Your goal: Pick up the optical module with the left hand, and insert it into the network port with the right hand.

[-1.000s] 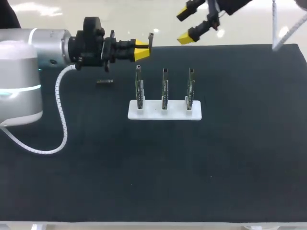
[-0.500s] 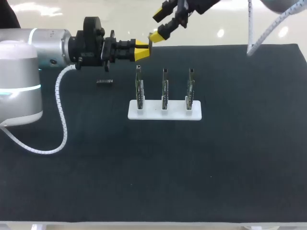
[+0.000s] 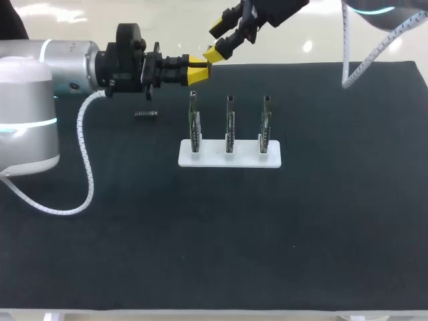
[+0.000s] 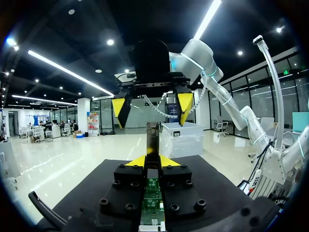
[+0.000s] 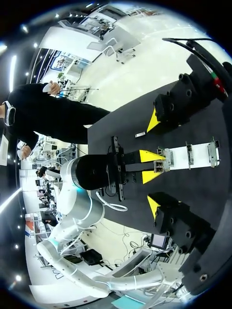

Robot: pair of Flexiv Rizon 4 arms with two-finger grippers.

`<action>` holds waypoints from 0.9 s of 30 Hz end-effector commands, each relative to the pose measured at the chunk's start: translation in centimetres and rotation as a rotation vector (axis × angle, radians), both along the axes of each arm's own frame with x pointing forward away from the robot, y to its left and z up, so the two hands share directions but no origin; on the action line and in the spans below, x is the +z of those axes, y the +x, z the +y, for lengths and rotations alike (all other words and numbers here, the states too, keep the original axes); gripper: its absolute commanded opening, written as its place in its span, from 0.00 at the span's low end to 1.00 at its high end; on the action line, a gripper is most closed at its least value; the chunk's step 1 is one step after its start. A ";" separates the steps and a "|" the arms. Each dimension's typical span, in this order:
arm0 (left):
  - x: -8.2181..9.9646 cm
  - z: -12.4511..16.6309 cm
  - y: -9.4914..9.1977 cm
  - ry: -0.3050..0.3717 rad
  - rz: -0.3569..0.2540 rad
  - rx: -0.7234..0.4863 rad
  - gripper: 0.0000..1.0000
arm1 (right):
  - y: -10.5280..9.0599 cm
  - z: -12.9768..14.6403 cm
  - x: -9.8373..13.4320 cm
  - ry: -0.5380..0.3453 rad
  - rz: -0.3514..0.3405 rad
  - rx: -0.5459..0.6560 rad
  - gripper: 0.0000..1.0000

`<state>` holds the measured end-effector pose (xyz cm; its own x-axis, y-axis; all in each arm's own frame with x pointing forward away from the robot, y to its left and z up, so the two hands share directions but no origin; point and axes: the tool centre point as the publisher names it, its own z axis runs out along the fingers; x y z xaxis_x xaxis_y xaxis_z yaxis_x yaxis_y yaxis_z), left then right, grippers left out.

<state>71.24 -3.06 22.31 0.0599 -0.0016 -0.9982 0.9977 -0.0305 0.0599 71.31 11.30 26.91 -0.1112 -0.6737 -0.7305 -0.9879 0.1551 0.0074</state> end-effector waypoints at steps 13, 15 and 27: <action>0.0 0.0 0.1 0.000 -0.001 0.000 0.00 | -0.3 0.7 -0.7 0.006 -0.017 -0.024 0.45; 0.0 0.0 0.1 0.000 -0.001 0.000 0.00 | -0.4 0.8 -0.7 0.006 -0.017 -0.027 0.45; 0.0 0.0 0.1 0.000 -0.001 0.000 0.00 | -0.2 0.9 -0.6 -0.001 -0.011 -0.026 0.22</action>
